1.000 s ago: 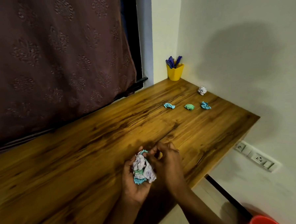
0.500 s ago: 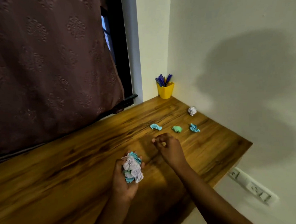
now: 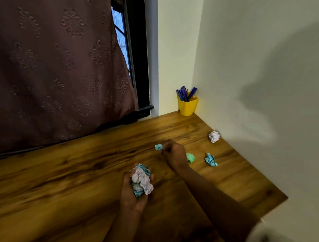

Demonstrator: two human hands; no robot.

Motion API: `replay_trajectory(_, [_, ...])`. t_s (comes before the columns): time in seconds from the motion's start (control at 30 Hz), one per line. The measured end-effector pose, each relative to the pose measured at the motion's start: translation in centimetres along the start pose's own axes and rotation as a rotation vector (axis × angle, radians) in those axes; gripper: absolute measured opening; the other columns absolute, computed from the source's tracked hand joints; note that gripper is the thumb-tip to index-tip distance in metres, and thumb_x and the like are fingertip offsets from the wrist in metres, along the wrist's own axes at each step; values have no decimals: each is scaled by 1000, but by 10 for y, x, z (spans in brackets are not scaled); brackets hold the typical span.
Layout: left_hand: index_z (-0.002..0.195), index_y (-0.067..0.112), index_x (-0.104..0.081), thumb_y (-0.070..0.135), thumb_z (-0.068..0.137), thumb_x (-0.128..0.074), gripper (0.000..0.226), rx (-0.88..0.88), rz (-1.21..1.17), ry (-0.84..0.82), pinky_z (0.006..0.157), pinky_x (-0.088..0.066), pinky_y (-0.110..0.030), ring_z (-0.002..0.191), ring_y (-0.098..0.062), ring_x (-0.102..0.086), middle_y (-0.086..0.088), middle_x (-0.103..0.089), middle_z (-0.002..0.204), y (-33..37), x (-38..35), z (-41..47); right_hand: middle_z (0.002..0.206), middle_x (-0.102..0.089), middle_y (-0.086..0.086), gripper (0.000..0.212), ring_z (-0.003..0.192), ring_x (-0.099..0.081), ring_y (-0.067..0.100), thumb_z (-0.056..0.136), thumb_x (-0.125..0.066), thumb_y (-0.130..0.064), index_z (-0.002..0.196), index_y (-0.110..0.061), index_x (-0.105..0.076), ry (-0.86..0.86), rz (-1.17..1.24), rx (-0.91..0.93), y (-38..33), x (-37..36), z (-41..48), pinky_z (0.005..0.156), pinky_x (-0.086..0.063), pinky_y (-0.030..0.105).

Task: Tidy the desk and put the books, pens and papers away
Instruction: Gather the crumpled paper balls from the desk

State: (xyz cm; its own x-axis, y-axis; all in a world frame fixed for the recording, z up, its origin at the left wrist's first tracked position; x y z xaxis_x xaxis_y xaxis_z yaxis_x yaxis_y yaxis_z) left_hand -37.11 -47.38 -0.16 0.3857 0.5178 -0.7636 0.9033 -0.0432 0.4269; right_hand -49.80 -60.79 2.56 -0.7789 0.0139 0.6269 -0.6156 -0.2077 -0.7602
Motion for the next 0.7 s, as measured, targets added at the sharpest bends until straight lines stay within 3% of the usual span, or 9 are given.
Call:
replay_trajectory(0.07, [93, 14, -62, 27, 91, -44, 23, -5, 23, -31, 64, -54, -30, 64, -22, -69, -7, -72, 75, -4, -1, 8, 97, -70, -3, 23, 85, -63, 6, 79, -72, -16, 100, -15, -64, 2, 155, -4, -16, 13, -20, 73, -50, 13])
replay_trajectory(0.13, [88, 15, -65, 29, 69, -70, 25, -15, 42, -92, 56, -54, -29, 58, -21, -65, -7, -69, 68, -9, -9, 11, 95, -68, -11, 24, 82, -61, -1, 79, -73, -21, 102, -19, -65, -42, 222, 19, -35, 22, -44, 67, -44, 5])
replay_trajectory(0.2, [74, 13, -69, 28, 45, -86, 36, 31, 60, -160, 45, -50, -24, 49, -17, -60, -6, -63, 61, -20, -16, 15, 96, -68, -11, 20, 80, -59, -4, 81, -70, -21, 101, -20, -68, -99, 209, 64, -45, 25, -64, 68, -45, 7])
replay_trajectory(0.27, [70, 10, -73, 26, 61, -74, 18, 63, 55, -145, 49, -54, -25, 53, -18, -65, -8, -67, 68, -28, -20, 15, 99, -69, -9, 18, 83, -59, 0, 84, -65, -23, 102, -21, -69, -105, 157, 111, -49, 25, -77, 73, -50, 18])
replay_trajectory(0.33, [85, 10, -73, 25, 73, -59, 24, 54, 53, -125, 58, -58, -28, 67, -20, -70, -10, -71, 84, -33, -22, 19, 97, -69, -9, 19, 86, -60, 5, 84, -62, -29, 100, -23, -70, -54, 137, 129, -44, 29, -81, 74, -51, 25])
replay_trajectory(0.43, [86, 9, -70, 25, 66, -65, 26, 57, 56, -166, 58, -57, -28, 68, -20, -69, -11, -69, 87, -40, -29, 24, 93, -70, -10, 16, 83, -61, 2, 83, -64, -27, 97, -22, -71, 1, 186, 127, -39, 38, -78, 72, -50, 19])
replay_trajectory(0.53, [77, 5, -73, 38, 56, -85, 41, 138, 80, -372, 52, -54, -30, 55, -22, -66, -13, -68, 70, -47, -43, 24, 92, -72, -6, 14, 79, -59, -3, 85, -65, -21, 96, -19, -73, -53, 149, 118, -38, 41, -70, 71, -43, 9])
replay_trajectory(0.6, [82, 3, -72, 49, 63, -83, 51, 188, 89, -501, 54, -53, -32, 55, -24, -64, -16, -67, 67, -50, -53, 25, 95, -71, -6, 16, 88, -57, 3, 86, -63, -25, 98, -21, -73, -107, 60, 151, -37, 41, -63, 77, -43, 17])
replay_trajectory(0.7, [95, -1, -73, 38, 56, -91, 58, 222, 89, -533, 72, -57, -37, 89, -30, -70, -21, -70, 99, -51, -65, 21, 98, -63, -3, 19, 98, -50, 11, 86, -62, -29, 101, -23, -72, -163, -24, 183, -36, 43, -57, 82, -43, 29])
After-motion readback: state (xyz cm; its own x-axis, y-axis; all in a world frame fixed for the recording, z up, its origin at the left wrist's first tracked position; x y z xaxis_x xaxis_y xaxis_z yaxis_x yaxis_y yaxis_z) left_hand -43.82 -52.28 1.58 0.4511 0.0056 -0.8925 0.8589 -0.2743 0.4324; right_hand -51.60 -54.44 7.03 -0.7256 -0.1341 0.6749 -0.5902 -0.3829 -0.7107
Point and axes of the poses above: each hand's wrist, its own z-axis towards the middle knuckle, its own x-axis out of the back of the hand, y = z × x, the point moved 6 cm from there along z, towards the middle knuckle
